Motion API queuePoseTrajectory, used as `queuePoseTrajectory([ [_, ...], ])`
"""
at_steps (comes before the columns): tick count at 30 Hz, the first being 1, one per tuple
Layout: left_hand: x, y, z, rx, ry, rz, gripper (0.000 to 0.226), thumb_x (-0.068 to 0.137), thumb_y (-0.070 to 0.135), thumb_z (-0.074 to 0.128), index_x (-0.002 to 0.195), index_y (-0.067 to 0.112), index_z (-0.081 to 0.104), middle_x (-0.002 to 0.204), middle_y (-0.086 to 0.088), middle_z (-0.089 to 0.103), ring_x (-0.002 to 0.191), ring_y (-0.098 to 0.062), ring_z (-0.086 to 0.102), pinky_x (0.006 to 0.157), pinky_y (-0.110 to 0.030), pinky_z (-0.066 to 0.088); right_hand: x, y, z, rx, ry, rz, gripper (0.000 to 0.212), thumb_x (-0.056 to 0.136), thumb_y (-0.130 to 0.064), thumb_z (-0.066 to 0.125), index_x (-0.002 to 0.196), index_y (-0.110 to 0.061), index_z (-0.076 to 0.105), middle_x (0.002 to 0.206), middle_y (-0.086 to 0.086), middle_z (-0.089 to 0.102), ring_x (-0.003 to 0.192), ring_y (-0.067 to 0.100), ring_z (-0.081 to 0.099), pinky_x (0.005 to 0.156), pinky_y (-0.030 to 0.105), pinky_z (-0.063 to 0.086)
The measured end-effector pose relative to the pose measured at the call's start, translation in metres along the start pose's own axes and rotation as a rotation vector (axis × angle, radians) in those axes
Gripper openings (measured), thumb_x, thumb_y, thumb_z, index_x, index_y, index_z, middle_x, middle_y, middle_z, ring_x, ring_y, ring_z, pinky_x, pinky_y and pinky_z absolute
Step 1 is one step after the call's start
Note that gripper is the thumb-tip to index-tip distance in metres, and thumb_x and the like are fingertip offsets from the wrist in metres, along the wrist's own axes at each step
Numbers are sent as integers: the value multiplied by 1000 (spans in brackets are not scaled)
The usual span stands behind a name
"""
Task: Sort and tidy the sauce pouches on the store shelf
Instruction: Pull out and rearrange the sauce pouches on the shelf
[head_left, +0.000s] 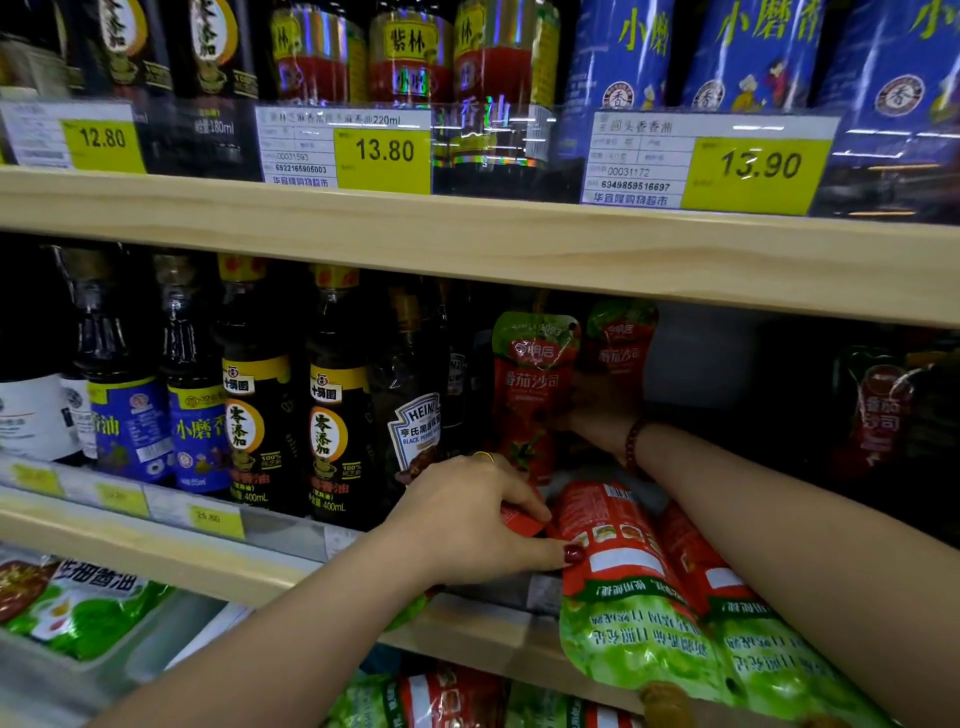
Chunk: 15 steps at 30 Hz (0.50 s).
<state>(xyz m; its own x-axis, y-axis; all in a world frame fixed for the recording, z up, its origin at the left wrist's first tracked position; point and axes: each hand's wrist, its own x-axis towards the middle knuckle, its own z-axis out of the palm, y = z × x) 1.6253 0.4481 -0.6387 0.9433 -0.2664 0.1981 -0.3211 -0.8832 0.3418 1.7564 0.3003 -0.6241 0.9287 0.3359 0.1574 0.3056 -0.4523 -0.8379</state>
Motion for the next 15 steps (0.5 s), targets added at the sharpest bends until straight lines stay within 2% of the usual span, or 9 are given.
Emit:
queuePoseTrajectory([
  [5,-2,3,-1,9,4,9,44,67,69,60,103,44,66,122,19,55,114,-3,48,92,-23,38,-9,-5,-14,-60,-11,32,46,77,-8,72,121,-4,57,124,15,60,113,28,57,95,35,47],
  [8,-1,1,-2,38,-2,13,43,69,68,59,105,45,65,122,19,56,114,-4,49,95,-26,39,-22,-9,-30,-91,40,39,50,72,-8,77,119,-4,59,122,11,61,110,25,58,97,36,47],
  [10,-1,-1,-3,59,-3,39,41,71,66,59,105,45,65,121,20,56,112,-3,50,90,-22,38,-40,-11,-40,-46,59,22,46,69,-9,79,111,-10,63,115,7,65,105,19,60,93,31,49],
  [13,1,-1,-4,44,-2,52,31,75,57,61,103,46,66,118,20,57,108,-1,50,84,-17,34,-75,-8,-50,51,16,-41,28,71,-9,77,93,-22,67,102,1,70,92,8,65,82,16,52],
  [15,3,-1,-3,55,-1,53,27,76,52,62,102,45,67,118,19,58,108,-3,52,83,-18,35,-96,-5,-53,114,15,-68,25,72,-4,75,89,-20,69,98,2,72,90,8,67,77,14,52],
])
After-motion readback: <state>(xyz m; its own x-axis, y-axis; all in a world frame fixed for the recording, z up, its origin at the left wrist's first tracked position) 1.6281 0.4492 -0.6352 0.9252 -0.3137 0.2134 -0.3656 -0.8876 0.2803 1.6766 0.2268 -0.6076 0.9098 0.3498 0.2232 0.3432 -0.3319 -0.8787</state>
